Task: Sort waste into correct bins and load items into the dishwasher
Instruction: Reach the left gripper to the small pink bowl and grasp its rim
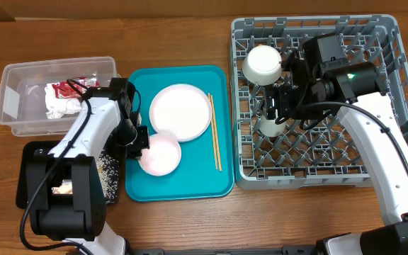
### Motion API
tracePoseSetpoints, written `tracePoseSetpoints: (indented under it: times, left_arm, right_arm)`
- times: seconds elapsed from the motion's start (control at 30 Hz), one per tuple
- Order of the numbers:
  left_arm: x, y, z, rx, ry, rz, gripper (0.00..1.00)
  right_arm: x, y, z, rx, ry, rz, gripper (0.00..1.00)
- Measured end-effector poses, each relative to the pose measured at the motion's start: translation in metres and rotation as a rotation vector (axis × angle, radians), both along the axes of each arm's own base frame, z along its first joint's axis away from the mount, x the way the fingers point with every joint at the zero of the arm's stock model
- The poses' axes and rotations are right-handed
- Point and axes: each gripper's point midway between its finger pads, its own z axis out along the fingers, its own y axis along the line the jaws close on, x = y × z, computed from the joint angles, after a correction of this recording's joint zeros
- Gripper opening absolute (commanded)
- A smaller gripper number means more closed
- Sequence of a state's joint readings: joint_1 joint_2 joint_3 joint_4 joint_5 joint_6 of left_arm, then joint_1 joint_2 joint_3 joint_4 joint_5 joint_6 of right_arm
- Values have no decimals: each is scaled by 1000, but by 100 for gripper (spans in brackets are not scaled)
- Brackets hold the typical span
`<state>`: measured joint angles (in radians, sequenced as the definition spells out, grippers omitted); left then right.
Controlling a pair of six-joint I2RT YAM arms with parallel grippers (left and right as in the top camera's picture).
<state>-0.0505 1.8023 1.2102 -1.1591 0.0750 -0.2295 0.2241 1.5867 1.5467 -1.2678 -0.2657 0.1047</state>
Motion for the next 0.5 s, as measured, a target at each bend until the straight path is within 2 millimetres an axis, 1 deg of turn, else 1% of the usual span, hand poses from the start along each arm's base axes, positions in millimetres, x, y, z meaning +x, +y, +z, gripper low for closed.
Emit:
tracePoseSetpoints:
  times: [0.13,0.17,0.2,0.23,0.27,0.37,0.5]
  left_arm:
    - [0,0,0,0,0,0,4]
    - [0,0,0,0,-1,0,6]
    - [0,0,0,0,-1,0,12]
    - [0,0,0,0,-1,-1,23]
    - [1,0,0,0,-3,0,27]
    - [1,0,0,1,-4,2,31]
    - [1,0,0,1,-6,4,32]
  right_arm:
    - [0,0,0,-1,1,0,88]
    - [0,0,0,0,1,0,88]
    - [0,0,0,0,1,0,88]
    - [0,0,0,0,1,0,88]
    - [0,0,0,-1,2,0,88]
    - [-1,0,0,-1,2,0,88]
    - [-1,0,0,-1,3,0,88]
